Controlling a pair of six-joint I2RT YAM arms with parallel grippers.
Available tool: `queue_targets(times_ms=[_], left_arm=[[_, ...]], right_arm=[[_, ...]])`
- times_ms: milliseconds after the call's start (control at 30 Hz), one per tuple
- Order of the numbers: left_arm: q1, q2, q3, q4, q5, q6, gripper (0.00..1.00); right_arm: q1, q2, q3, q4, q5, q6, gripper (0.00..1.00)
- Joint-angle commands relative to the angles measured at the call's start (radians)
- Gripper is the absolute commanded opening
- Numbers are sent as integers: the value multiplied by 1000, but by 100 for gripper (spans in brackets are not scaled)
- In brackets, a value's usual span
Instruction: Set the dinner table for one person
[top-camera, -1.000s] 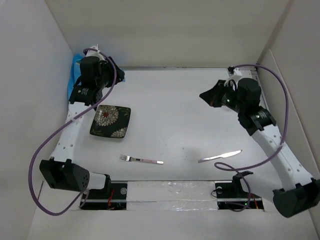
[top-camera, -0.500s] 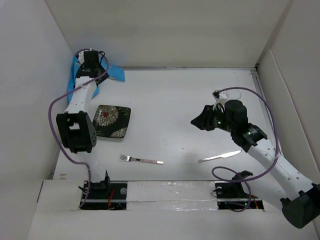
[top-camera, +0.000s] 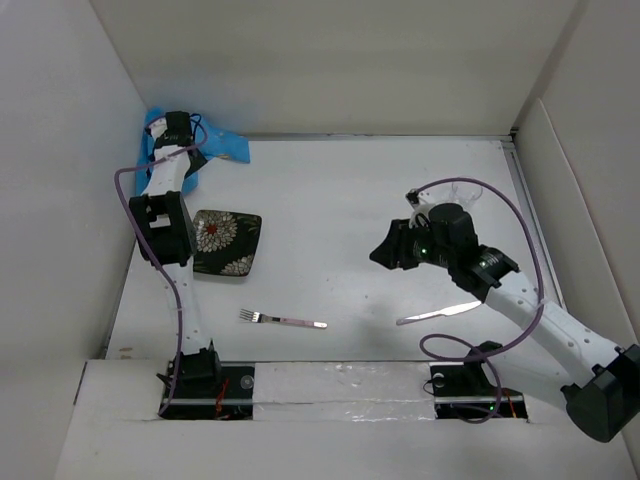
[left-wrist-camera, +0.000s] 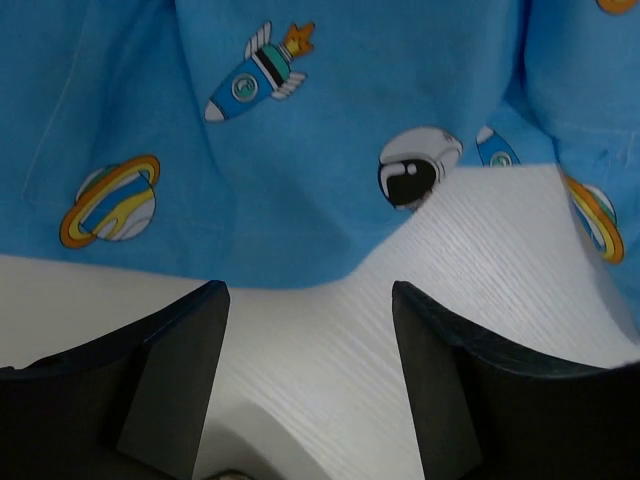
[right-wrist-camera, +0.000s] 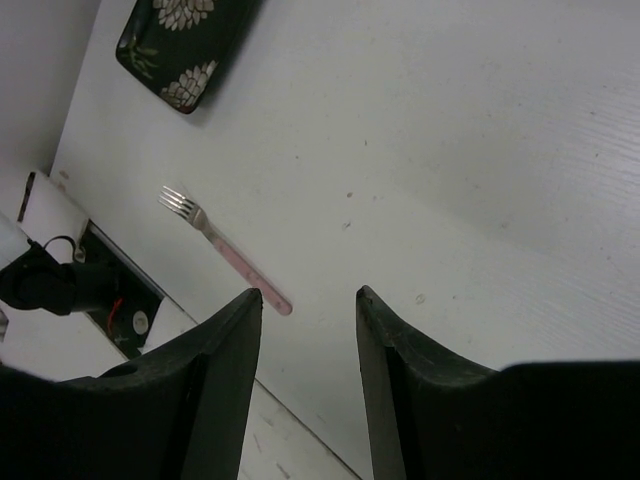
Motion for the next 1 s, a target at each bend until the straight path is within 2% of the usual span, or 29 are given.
queue_targets(times_ms=[0,267,300,433,500,533,567,667,767,967], left_arm=[[23,34,105,-11,-34,23,64],[23,159,168,9,3,46,65],[23,179,178,14,45,40,64],[23,193,171,20,70,32,60],[23,200,166,20,70,43,48],[23,200,166,18,69,46,39],[23,199,166,17,67,49,24],[23,179,162,22,69,55,0],[14,84,142,72,85,62,0],[-88,-76,189,115,174,92,0]], right_arm=[[18,31,39,-2,39,-11,48],[66,107,81,8,65,-7,49],[99,122,90,16,70,0,49],[122,151,113,34,73,4,49],[122,167,124,39,80,7,49],[132,168,131,39,88,7,48],[132,170,133,39,91,9,48],[132,160,136,36,99,9,48],[132,145,130,47,122,7,48],[132,153,188,38,159,-14,48]])
